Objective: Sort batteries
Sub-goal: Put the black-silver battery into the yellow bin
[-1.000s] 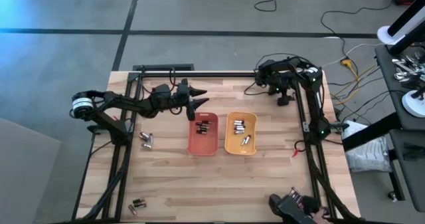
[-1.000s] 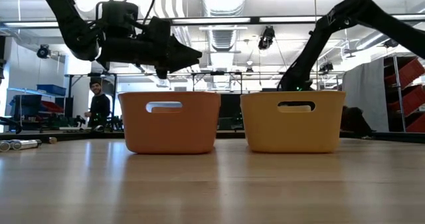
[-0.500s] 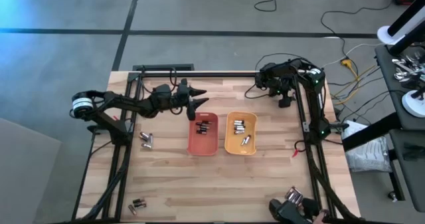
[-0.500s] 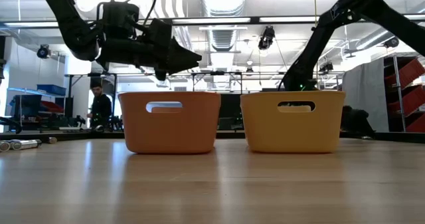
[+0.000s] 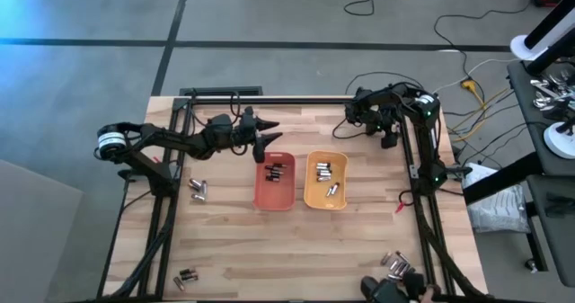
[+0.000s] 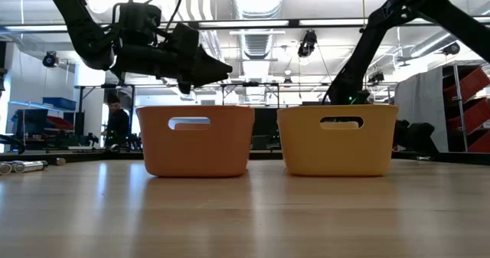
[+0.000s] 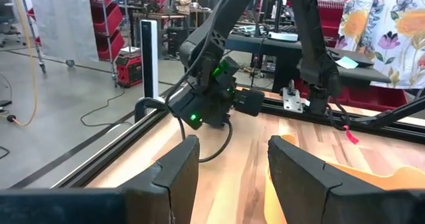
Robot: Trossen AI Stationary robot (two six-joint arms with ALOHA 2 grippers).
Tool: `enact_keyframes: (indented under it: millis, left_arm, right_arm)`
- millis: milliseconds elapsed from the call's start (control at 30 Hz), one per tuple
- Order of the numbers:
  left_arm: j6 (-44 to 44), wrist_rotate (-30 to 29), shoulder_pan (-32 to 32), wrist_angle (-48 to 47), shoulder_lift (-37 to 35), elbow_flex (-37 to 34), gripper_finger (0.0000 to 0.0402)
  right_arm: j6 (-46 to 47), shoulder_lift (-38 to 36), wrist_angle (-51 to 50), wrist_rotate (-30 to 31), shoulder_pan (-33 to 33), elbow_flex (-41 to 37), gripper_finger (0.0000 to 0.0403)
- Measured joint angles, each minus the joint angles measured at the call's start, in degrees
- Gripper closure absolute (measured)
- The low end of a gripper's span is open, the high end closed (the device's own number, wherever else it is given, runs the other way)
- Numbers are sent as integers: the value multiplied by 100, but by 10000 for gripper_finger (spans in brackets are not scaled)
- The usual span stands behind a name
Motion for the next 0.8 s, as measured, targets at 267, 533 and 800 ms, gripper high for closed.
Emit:
enact_keyframes:
  millis: [267,533,800]
  left_arm:
    - [-26,-67,2,0,0,0,241]
    - [-26,-67,2,-10,0,0,242]
    - [95,-67,2,-146,0,0,242]
  right_arm:
    - [-392,-46,168,-20,-16,15,119]
    - [-440,-272,474,-404,-331,4,123]
    - [-349,-358,559,-315,-360,-88,143]
